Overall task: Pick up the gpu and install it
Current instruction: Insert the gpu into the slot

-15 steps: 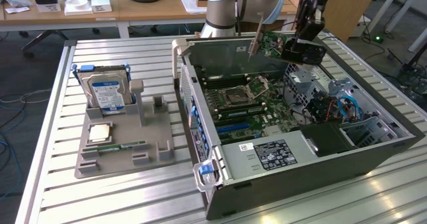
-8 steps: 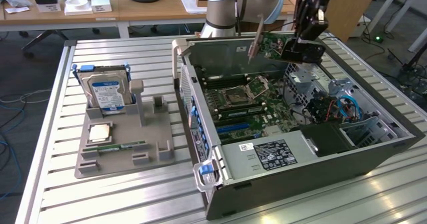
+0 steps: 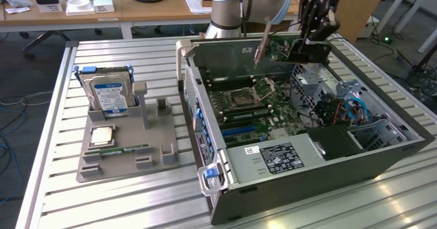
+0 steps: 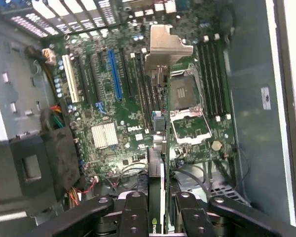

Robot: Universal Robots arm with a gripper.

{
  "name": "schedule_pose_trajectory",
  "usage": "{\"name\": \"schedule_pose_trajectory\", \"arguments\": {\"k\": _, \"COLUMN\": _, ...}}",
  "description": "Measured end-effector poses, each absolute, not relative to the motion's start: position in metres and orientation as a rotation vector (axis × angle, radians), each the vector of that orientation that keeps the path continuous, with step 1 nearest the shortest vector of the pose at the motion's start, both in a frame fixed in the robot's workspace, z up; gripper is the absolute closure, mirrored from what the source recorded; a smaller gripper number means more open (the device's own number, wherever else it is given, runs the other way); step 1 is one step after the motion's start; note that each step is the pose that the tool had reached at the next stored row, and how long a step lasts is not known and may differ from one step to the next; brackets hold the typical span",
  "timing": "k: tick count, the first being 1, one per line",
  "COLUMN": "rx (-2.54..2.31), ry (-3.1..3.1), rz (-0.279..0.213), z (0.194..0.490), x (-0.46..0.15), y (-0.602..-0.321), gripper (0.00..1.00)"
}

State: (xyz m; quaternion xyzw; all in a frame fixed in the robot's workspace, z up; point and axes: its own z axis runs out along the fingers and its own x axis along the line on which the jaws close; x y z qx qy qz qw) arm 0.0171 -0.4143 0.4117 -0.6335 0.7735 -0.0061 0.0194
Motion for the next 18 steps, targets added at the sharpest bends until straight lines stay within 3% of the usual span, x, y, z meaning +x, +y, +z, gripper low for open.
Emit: {"name": "schedule_pose_trajectory", "arguments": {"k": 18, "rx": -2.187, "ry": 2.199, "rz": -0.013, "z": 0.4108, "x": 0.017, "y": -0.4146, "gripper": 0.74}}
